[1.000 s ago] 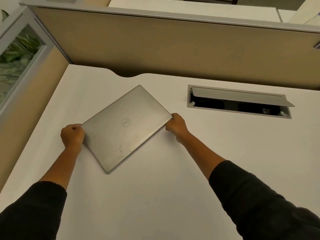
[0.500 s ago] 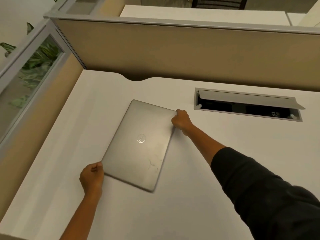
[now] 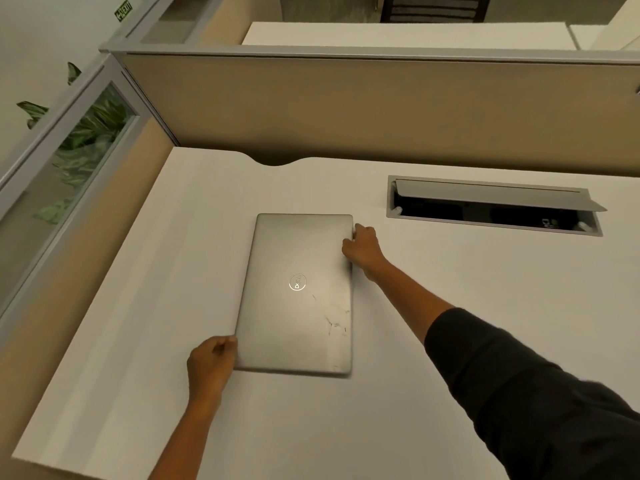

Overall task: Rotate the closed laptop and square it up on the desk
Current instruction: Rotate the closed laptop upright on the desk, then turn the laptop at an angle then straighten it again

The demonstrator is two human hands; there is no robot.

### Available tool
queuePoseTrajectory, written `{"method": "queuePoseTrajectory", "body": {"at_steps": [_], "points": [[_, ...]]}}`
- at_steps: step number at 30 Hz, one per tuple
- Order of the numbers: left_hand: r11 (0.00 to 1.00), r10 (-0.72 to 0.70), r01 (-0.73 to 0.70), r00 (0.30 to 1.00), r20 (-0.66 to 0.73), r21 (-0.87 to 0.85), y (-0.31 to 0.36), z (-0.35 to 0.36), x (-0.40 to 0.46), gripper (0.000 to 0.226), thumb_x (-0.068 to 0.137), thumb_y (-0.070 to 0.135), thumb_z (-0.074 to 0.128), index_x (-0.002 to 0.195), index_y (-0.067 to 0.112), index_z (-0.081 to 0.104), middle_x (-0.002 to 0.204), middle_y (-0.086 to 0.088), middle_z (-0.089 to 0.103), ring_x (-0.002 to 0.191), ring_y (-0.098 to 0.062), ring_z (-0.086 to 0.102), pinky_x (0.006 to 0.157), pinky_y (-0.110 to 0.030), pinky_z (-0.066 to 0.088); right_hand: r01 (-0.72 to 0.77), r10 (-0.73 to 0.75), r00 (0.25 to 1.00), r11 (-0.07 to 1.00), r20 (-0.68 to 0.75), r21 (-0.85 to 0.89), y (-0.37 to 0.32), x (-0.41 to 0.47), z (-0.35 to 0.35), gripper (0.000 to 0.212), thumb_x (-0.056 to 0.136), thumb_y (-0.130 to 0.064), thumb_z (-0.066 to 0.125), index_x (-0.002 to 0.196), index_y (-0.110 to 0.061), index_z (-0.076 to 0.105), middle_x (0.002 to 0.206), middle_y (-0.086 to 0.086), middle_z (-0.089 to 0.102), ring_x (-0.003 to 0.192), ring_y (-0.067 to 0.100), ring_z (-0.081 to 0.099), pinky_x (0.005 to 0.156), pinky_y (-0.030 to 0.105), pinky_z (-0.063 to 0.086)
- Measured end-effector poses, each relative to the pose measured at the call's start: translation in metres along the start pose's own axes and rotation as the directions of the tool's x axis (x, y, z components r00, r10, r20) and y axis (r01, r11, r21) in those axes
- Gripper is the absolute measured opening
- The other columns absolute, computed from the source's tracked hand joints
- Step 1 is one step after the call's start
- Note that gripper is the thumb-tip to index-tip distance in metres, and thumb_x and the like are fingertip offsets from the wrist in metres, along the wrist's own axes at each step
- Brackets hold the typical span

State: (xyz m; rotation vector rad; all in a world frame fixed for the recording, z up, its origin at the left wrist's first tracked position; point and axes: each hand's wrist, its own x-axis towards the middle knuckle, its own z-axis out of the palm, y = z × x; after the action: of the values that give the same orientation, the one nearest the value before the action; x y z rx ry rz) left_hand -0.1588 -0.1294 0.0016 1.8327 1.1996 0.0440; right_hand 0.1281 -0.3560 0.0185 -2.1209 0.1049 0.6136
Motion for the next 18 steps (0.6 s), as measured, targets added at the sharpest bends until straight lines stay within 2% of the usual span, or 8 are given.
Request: {"method": "queuePoseTrajectory", "body": {"at_steps": [2, 4, 6, 8, 9, 12, 15, 18], "points": [[1.0, 0.016, -0.015, 0.998, 0.059, -0.019, 0.019, 0.003, 0.012, 0.021, 0.101, 0.022, 0.069, 0.085, 0.035, 0.071, 0.088, 0.014, 0.07, 0.084, -0.013, 0.065, 0.084, -0.033, 0.052, 0.02, -0.018, 0.999, 0.998, -0.035, 0.066, 0.016, -0.018, 0.005, 0.004, 0.097, -0.007, 0.053, 0.097, -0.004, 0.05, 0.103, 0.011, 0.05, 0.089, 0.025, 0.051, 0.081, 0.032, 0.044], [0.999, 0.037, -0.034, 0.995, 0.09, -0.027, 0.037, 0.011, 0.025, 0.019, 0.102, 0.023, 0.067, 0.087, 0.034, 0.071, 0.089, 0.013, 0.07, 0.081, -0.009, 0.063, 0.079, -0.029, 0.051, 0.035, -0.03, 0.997, 0.996, -0.068, 0.087, 0.03, -0.041, 0.011, 0.015, 0.094, -0.002, 0.053, 0.082, -0.006, 0.046, 0.078, 0.004, 0.044, 0.069, 0.017, 0.041, 0.065, 0.027, 0.035], [0.998, 0.043, -0.039, 0.994, 0.104, -0.039, 0.053, 0.021, 0.04, 0.012, 0.103, 0.023, 0.065, 0.096, 0.026, 0.074, 0.091, 0.008, 0.07, 0.08, -0.01, 0.062, 0.074, -0.026, 0.051, 0.045, -0.036, 0.995, 0.995, -0.095, 0.094, 0.043, -0.066, 0.02, 0.029, 0.092, 0.0, 0.053, 0.072, -0.013, 0.036, 0.067, 0.0, 0.036, 0.059, 0.015, 0.034, 0.058, 0.027, 0.028], [0.998, 0.031, -0.026, 0.992, 0.118, -0.05, 0.068, 0.031, 0.052, 0.011, 0.104, 0.023, 0.063, 0.101, 0.021, 0.074, 0.09, 0.006, 0.068, 0.079, -0.012, 0.06, 0.082, -0.028, 0.051, 0.044, -0.036, 0.995, 0.996, -0.096, 0.077, 0.055, -0.089, 0.029, 0.033, 0.091, 0.0, 0.053, 0.069, -0.015, 0.035, 0.069, 0.001, 0.04, 0.059, 0.015, 0.037, 0.06, 0.027, 0.033], [0.998, 0.024, -0.017, 0.992, 0.123, -0.058, 0.075, 0.036, 0.056, 0.013, 0.105, 0.021, 0.062, 0.096, 0.02, 0.072, 0.087, 0.005, 0.067, 0.077, -0.014, 0.059, 0.084, -0.031, 0.049, 0.036, -0.029, 0.995, 0.997, -0.093, 0.071, 0.06, -0.097, 0.033, 0.03, 0.091, 0.0, 0.054, 0.069, -0.013, 0.038, 0.074, 0.003, 0.046, 0.063, 0.017, 0.043, 0.063, 0.03, 0.039], [0.997, 0.005, 0.004, 0.993, 0.115, -0.071, 0.082, 0.047, 0.06, 0.019, 0.104, 0.014, 0.058, 0.085, 0.013, 0.062, 0.085, -0.009, 0.056, 0.08, -0.023, 0.049, 0.07, -0.032, 0.04, -0.004, 0.013, 0.996, 0.995, -0.085, 0.102, 0.067, -0.11, 0.041, 0.01, 0.092, -0.004, 0.055, 0.082, -0.001, 0.056, 0.096, 0.014, 0.063, 0.084, 0.03, 0.061, 0.078, 0.038, 0.053], [0.999, -0.026, 0.03, 0.994, 0.103, -0.045, 0.08, 0.051, 0.056, 0.02, 0.099, 0.006, 0.052, 0.08, 0.012, 0.056, 0.083, -0.011, 0.048, 0.082, -0.024, 0.041, 0.067, -0.031, 0.03, -0.07, 0.087, 0.994, 0.971, -0.067, 0.23, 0.064, -0.113, 0.038, 0.016, 0.087, 0.0, 0.049, 0.09, 0.012, 0.059, 0.085, 0.02, 0.059, 0.076, 0.024, 0.053, 0.067, 0.033, 0.042], [0.997, -0.065, 0.068, 0.994, 0.09, -0.039, 0.081, 0.051, 0.051, 0.022, 0.099, 0.006, 0.052, 0.078, 0.011, 0.058, 0.087, -0.01, 0.054, 0.084, -0.023, 0.047, 0.076, -0.033, 0.038, -0.103, 0.121, 0.991, 0.953, -0.049, 0.285, 0.058, -0.114, 0.031, 0.005, 0.078, 0.002, 0.041, 0.076, 0.005, 0.045, 0.072, 0.008, 0.038, 0.068, 0.019, 0.03, 0.054, 0.025, 0.023]]}}
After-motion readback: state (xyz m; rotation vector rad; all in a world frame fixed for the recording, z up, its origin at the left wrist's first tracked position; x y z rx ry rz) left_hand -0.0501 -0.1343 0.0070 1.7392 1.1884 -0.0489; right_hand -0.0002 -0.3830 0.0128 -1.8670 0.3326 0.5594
